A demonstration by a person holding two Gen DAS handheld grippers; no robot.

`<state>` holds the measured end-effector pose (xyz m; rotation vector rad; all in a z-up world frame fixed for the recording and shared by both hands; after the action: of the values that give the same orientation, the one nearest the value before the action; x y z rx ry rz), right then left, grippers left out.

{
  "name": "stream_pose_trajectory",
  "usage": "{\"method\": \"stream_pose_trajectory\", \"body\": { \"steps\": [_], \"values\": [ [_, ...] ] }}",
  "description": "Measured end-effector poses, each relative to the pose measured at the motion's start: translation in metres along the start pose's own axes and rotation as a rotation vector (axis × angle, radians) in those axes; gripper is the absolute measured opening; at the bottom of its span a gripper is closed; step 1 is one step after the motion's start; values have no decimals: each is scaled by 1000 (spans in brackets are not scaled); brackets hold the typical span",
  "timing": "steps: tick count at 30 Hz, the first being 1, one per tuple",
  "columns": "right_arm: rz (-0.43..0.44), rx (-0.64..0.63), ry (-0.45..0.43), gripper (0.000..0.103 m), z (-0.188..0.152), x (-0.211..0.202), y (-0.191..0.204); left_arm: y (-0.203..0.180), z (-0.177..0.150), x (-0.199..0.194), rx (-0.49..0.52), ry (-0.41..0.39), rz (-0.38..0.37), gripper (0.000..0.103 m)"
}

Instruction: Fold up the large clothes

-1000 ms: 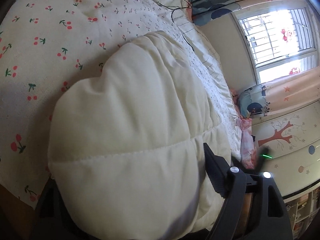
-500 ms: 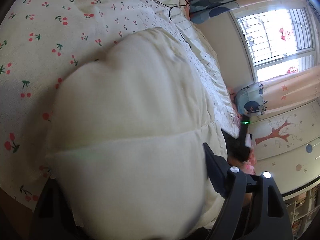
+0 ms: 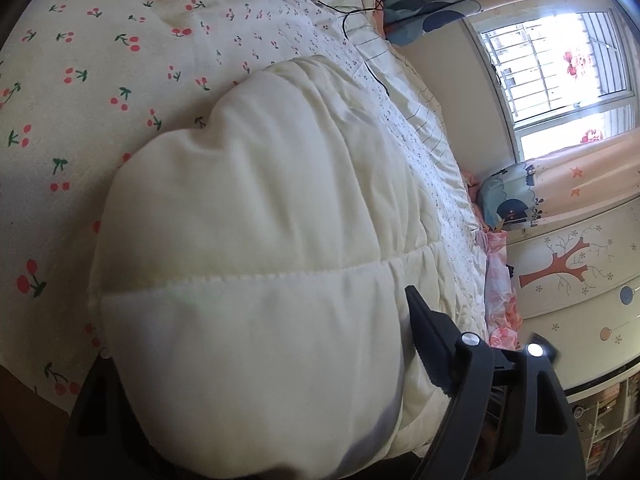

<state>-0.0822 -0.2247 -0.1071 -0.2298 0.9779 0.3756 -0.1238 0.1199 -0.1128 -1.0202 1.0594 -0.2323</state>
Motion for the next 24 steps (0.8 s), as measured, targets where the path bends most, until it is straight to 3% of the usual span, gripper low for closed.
{"method": "stream_pose_trajectory", "body": {
  "steps": [2,5,10,12,13,16,18,21,22,24],
  "values": [
    [-5,-30,-33,89,-6,-18,10,2,1,0,-12,-4,-6,78],
    [-19,-110,66,89,-31,-1,27,1,1,1,-10,-9,2,78],
    [18,-28,-17,89,-26,-28,29,4,2,-2,-23,-21,-7,78],
    [-9,-112,47,89,-25,-18,43,5,1,-3,-22,-27,-4,78],
    [-24,-134,39,89,-21,-16,46,4,1,-3,-16,-31,1,78],
    [5,-27,-29,89,2,-26,24,1,0,-5,3,-47,17,78],
    [-48,4,-64,93,25,-26,8,0,0,-4,12,-50,27,78],
    [-127,16,34,96,42,12,-10,0,1,-4,15,-55,31,78],
    [-93,17,118,97,34,37,-9,-1,1,-4,17,-55,29,78],
    [-84,28,96,97,34,46,-12,-1,1,-4,26,-52,34,79]
  ]
}}
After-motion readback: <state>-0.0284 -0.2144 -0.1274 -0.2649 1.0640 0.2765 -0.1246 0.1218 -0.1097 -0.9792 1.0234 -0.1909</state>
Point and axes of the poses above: each gripper's, at about its wrist camera, not at the fingertips, and x roughly the way its jaws point, y to its left, z to its top, the point moved 4 cm from there along x, roughly the way its jaws point, and after that the axes turned 11 degrees about -x, right-handed, at the moved point
